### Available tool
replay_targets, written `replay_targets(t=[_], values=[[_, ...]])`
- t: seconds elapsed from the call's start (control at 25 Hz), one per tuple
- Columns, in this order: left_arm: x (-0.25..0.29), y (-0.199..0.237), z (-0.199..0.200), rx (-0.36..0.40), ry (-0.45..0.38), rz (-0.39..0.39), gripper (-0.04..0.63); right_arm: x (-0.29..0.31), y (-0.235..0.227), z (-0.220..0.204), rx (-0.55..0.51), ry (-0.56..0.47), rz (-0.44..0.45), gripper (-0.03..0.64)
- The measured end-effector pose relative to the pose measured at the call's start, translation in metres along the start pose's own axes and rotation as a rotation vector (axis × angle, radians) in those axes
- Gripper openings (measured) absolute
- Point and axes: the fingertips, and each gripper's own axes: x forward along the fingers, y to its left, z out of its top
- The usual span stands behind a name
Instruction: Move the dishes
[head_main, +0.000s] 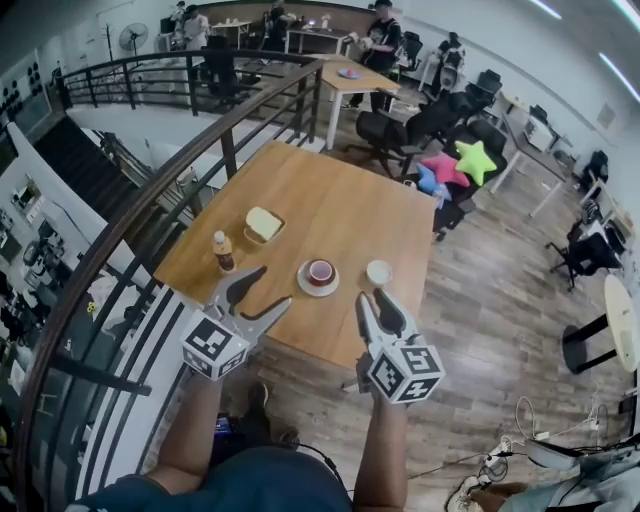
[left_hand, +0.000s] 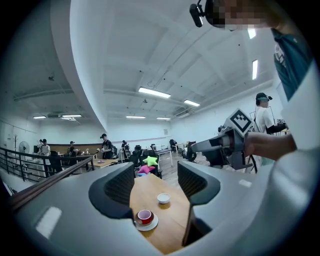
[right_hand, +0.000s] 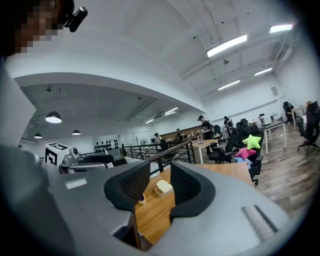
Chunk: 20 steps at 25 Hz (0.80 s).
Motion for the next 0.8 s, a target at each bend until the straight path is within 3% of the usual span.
replay_targets(t=[0.8], values=[[0.091, 0.042, -0.001, -0.029, -0.062, -0.154, 0.258, 0.032, -0.046, 0.014, -0.03, 0.019, -0.159, 0.11]])
